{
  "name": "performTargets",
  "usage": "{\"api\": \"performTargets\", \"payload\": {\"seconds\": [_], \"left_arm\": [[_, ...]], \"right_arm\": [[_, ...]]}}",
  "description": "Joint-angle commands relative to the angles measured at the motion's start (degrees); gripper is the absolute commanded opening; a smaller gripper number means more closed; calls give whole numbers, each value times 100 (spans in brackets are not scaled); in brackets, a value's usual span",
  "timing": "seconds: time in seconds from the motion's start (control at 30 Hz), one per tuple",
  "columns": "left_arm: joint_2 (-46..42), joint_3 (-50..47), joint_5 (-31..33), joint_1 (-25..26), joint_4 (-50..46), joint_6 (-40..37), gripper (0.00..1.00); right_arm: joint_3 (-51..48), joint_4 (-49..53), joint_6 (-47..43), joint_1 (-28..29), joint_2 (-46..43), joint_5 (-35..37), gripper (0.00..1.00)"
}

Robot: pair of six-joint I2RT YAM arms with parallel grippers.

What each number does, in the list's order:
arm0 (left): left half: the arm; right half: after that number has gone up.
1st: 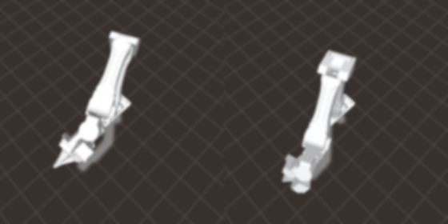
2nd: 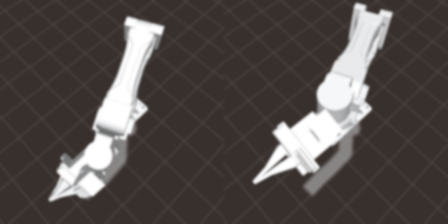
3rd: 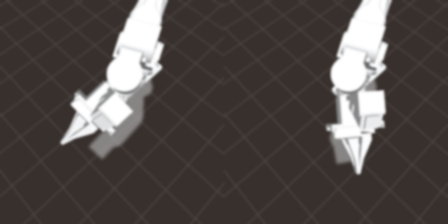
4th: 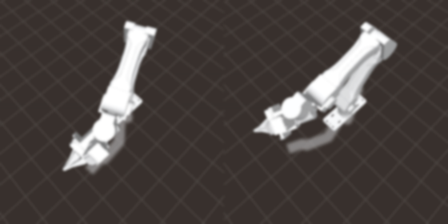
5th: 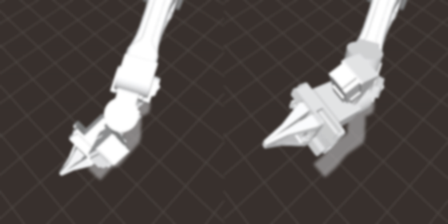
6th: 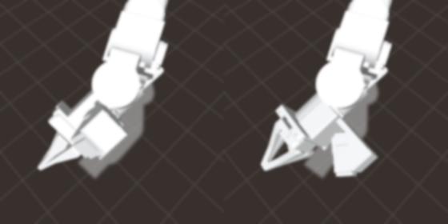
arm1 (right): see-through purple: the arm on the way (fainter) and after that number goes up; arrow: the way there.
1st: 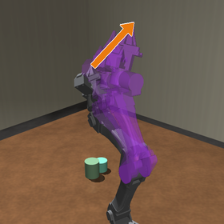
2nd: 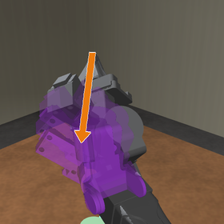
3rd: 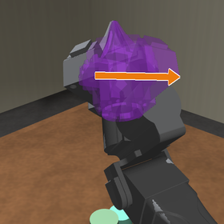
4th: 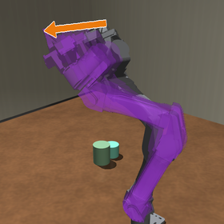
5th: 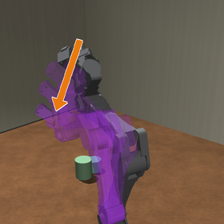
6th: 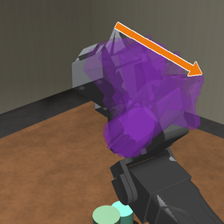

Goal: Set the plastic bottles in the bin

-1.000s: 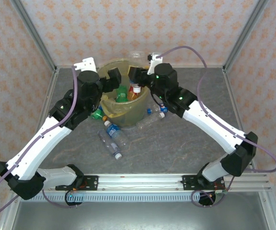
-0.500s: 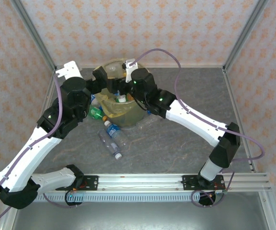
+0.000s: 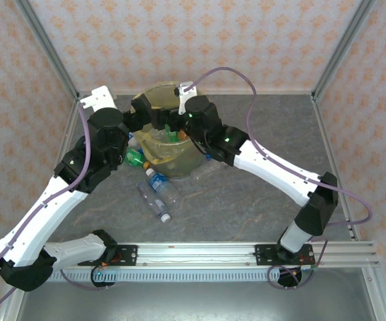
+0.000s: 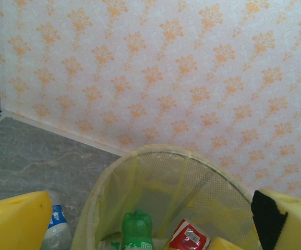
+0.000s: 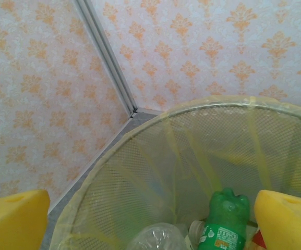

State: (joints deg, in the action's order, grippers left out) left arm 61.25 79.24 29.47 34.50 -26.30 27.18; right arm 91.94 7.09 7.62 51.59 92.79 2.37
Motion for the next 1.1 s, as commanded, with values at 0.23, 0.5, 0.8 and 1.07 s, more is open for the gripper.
{"api": "performTargets", "payload": {"seconds": [0.23,0.5,0.8,1.07], "left_arm": [[-119,-73,221,-64,-340,341,99],[-553,-510,172,-164,-1208,1206,99],[-1057,-1602,-719,-277,-2292,2577,99],[-1397,-3151,-2090,-295,-2422,3407,94]], "right_arm": [[-576,-269,-89,-2,-716,886,100],[-1194,-446,-133,-9,-1260,1158,100],[-1715,-576,-138,-53,-1807,1154,100],[-2079,-604,-81,-70,-2192,1165,100]]}}
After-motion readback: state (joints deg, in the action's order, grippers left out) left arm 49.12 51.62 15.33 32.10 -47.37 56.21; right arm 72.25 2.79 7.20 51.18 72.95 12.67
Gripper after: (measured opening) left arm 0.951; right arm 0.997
